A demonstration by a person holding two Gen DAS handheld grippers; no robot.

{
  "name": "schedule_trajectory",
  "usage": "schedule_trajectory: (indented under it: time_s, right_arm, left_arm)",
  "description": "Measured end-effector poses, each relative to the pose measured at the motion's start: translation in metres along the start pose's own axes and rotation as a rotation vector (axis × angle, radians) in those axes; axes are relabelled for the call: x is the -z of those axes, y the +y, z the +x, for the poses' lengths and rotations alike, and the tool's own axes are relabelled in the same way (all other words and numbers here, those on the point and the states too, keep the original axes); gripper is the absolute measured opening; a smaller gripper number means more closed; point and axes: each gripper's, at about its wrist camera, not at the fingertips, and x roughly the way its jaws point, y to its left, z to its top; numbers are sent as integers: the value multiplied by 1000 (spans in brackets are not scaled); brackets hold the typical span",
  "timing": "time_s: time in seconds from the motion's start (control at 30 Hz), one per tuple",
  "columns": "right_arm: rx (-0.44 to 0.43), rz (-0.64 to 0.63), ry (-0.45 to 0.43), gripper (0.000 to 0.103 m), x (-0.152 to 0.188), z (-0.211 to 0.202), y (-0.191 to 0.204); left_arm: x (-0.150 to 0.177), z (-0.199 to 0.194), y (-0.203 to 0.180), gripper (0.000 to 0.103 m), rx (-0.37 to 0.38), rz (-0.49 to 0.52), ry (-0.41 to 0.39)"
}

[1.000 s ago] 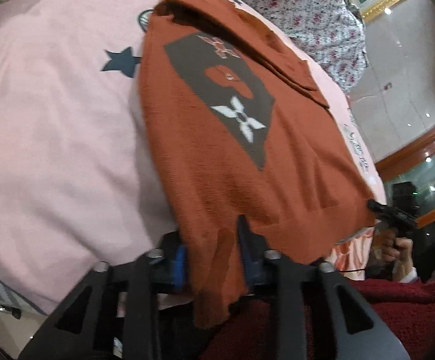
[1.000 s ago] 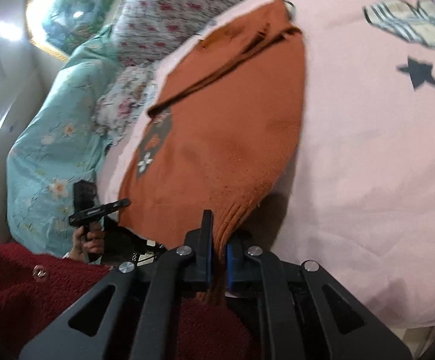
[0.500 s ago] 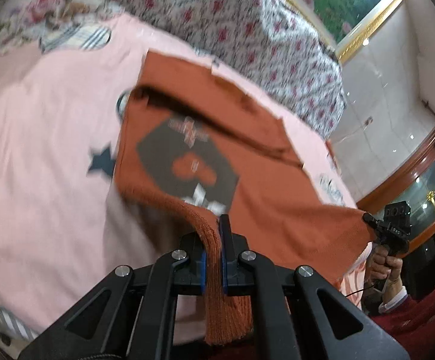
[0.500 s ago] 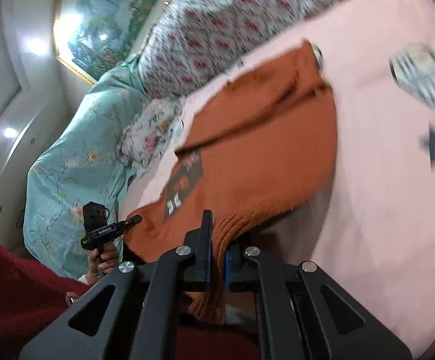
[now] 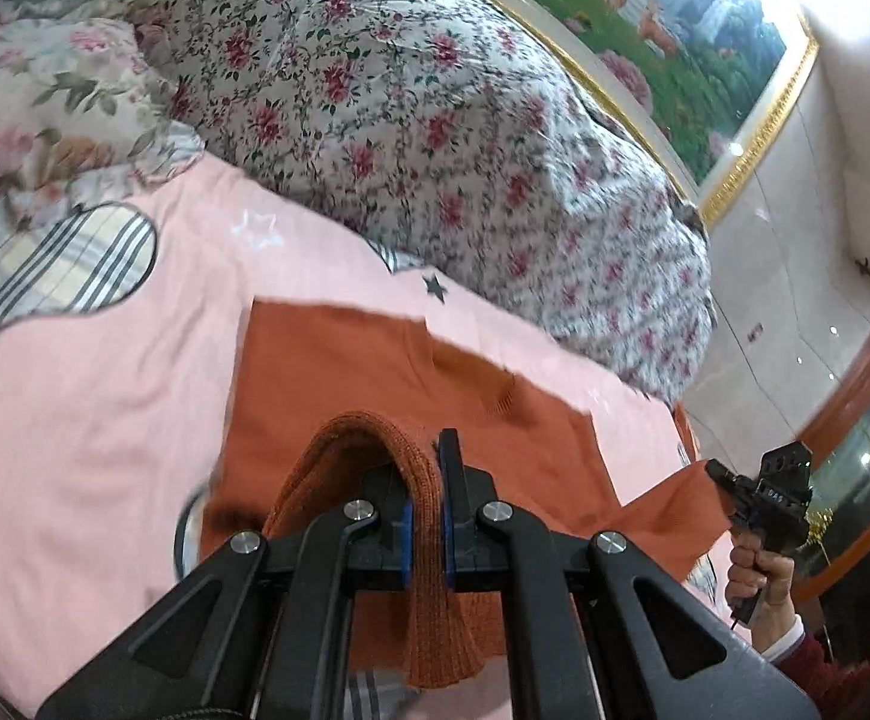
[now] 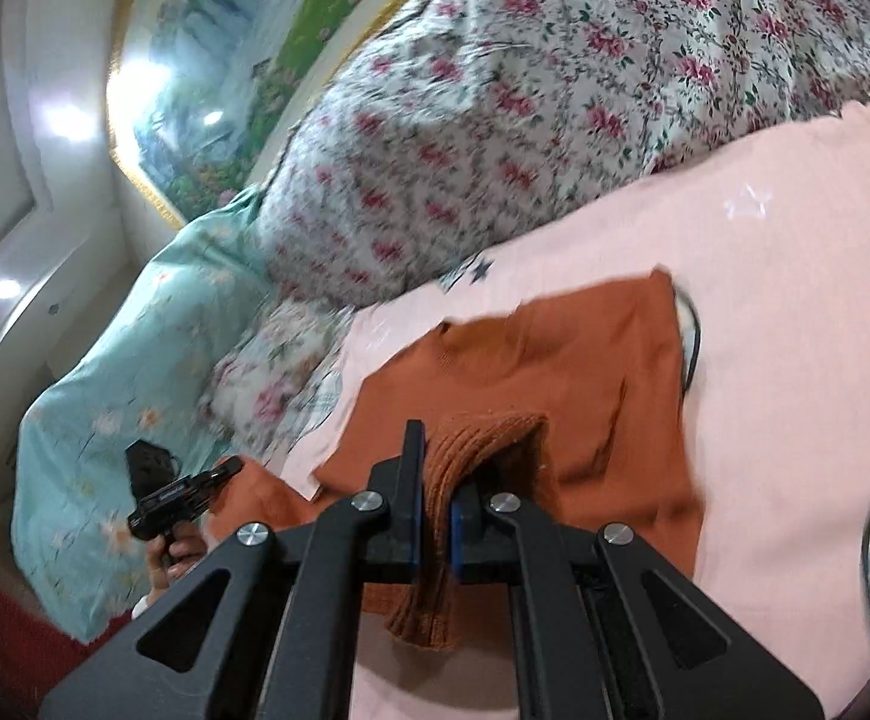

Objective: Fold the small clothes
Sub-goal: 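Fold the hem up toward the collar with both grippers and release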

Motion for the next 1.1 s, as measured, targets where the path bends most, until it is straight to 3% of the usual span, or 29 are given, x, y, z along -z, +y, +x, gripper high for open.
schedule_trajectory:
  time_s: [0.2, 0.37, 0.4, 0.47, 0.57, 0.63, 0.67, 0.73, 0.83, 0.9, 1.0, 1.1]
  right_arm:
    - [79, 70, 12, 7, -40, 60, -47]
    - [166, 157, 74, 8, -44, 105, -92]
    - [189, 175, 101, 9, -42, 114, -100]
    - [243, 212, 154, 21, -37, 127, -112]
    - [242, 254, 131, 26, -35, 114, -114]
    - [291, 221, 86, 38, -36, 92, -100]
    - [307, 178, 56, 39, -34, 80, -86]
    - [261, 108, 66, 39, -26, 75, -62]
    - [146, -23, 251, 39, 0, 105, -24]
    - [129, -150, 406, 39, 22, 136, -3]
    - [231, -318, 539, 37, 34, 170, 6]
    - [324, -366, 458, 37, 5, 182, -4]
  left_arm:
    - [-41, 68, 31, 5, -41, -37, 19]
    - [-46, 127, 67, 5, -105, -84, 90]
    - [-45, 138, 73, 5, -130, -93, 112]
    - [-40, 154, 82, 10, -169, -110, 162]
    - [-27, 145, 72, 19, -135, -104, 173]
    - [-13, 134, 54, 33, -94, -80, 189]
    - [-3, 130, 43, 34, -69, -64, 198]
    - [22, 133, 18, 42, -9, -31, 247]
    - [58, 158, -11, 43, 41, 27, 364]
    - [69, 175, -23, 43, -10, 98, 406]
    - [51, 189, -20, 36, -12, 145, 430]
    - [9, 203, 7, 33, -97, 124, 391]
